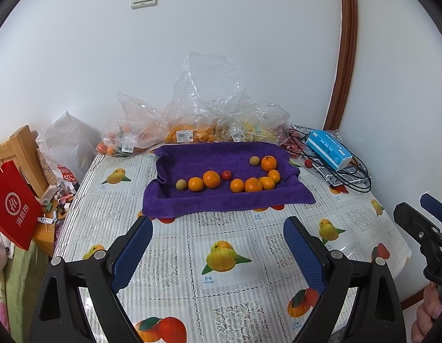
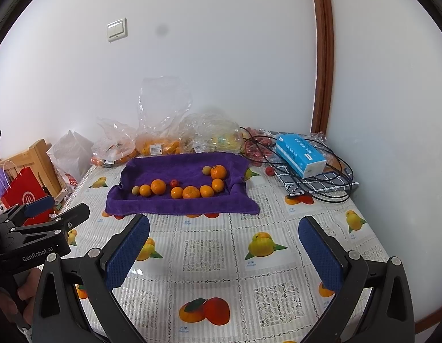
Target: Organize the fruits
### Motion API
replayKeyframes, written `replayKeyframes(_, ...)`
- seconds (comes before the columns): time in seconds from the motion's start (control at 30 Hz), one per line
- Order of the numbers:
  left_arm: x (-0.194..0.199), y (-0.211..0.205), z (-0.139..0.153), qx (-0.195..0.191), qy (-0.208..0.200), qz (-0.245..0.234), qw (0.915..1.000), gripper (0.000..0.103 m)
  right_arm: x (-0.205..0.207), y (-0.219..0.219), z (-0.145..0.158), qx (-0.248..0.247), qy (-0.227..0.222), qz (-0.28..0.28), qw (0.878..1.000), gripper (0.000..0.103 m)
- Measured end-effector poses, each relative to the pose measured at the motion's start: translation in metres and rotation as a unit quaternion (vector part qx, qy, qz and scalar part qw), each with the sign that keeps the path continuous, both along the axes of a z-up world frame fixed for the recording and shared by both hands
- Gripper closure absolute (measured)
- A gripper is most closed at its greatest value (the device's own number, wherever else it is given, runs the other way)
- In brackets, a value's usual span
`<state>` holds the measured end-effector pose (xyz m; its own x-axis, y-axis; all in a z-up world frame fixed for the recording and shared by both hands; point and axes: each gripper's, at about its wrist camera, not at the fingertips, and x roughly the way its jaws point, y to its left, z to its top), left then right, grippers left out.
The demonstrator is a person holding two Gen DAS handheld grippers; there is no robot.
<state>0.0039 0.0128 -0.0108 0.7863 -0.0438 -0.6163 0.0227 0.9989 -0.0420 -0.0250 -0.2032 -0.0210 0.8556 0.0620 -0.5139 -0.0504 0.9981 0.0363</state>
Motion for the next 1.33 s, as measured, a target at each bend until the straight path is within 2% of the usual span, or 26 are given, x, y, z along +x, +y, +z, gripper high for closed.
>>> replayKeyframes(1.33, 0.0061, 0.0072, -0.0049, 0.003, 0.003, 0.000, 1.0000, 0.010, 0.0007, 0.0049, -0.0089, -0.001, 0.004, 0.001, 1.000, 0.000)
